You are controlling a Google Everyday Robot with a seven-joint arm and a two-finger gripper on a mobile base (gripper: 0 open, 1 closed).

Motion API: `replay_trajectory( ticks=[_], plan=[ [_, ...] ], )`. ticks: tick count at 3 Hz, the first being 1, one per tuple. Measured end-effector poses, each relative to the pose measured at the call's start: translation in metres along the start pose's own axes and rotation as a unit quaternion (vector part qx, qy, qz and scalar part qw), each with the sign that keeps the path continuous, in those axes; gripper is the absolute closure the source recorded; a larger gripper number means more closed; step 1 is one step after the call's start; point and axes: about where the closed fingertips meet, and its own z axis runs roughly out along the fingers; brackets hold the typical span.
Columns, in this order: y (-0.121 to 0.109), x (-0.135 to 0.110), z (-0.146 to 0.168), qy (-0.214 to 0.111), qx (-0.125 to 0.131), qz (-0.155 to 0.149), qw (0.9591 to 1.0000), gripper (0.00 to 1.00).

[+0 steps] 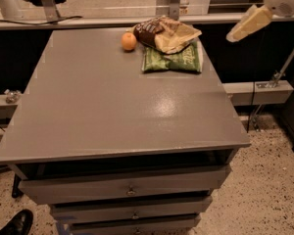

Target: Move brown chip bag near orange

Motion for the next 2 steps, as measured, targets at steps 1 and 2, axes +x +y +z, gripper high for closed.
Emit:
replay_trajectory(
  ticks=[1, 2],
  plan=[
    [0.0097, 0.0024, -0.0016, 0.001, -0.019, -0.002, 0.9998, 0.0],
    [0.0097, 0.0024, -0.0015, 0.001, -0.019, -0.002, 0.9998, 0.0]
  ],
)
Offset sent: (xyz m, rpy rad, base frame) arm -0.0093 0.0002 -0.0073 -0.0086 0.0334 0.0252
